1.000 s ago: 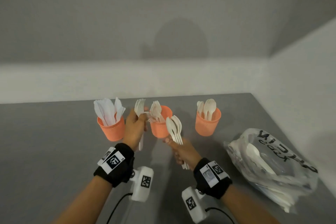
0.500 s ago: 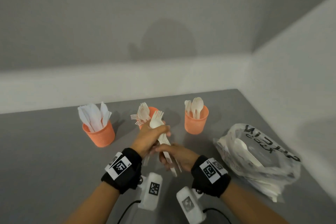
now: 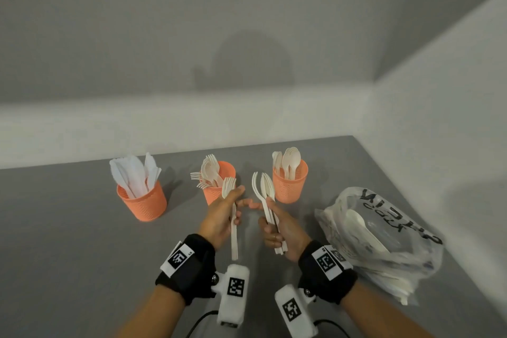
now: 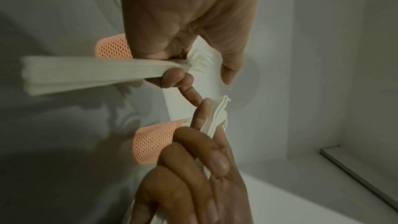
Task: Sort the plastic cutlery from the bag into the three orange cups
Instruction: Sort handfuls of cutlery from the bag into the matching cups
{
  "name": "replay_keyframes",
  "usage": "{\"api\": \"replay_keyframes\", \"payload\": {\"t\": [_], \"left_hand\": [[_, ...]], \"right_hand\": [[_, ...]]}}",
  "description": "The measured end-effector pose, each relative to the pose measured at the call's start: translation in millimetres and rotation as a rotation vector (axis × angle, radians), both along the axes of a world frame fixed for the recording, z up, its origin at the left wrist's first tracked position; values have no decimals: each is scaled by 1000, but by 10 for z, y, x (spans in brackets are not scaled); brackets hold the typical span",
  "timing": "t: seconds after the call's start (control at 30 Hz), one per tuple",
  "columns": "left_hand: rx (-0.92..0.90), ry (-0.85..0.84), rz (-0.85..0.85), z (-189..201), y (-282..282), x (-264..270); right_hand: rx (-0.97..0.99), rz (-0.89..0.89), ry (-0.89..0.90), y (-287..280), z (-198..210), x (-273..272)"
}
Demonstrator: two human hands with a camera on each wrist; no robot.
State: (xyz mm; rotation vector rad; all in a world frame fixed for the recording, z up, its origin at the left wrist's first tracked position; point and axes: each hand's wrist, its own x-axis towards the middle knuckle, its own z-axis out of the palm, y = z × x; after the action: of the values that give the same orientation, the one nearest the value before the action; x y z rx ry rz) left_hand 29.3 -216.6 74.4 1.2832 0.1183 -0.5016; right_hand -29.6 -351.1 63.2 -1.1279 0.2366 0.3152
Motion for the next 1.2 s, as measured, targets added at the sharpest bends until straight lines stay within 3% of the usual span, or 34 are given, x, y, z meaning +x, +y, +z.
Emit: {"api": "replay_keyframes", "payload": {"t": [0.17,0.3,0.63,0.77,1.0,1.07,1.2], "left_hand": [[178,-197,-64,-6,-162,-75],[195,-216,-3,-13,-231,-87],[-102,-104,263,72,-169,141],[49,-332,351,345,-79,561],[117,-601,586,729,-120,1217],[157,-617,611,639,-162,1350],[261,-665,500,276,-250,1384]], "right_hand": [[-74,86,-28,24,44,-14],[-113,62,-42,13,89,-32],[-274,-180,10,-173,-57,-36],[-353,-198,12,-326,-44,-35],[-73,-132,59,-443,65,19],[-18,-119,78,-464,99,20],[46,-112,99,-545,119,28]]}}
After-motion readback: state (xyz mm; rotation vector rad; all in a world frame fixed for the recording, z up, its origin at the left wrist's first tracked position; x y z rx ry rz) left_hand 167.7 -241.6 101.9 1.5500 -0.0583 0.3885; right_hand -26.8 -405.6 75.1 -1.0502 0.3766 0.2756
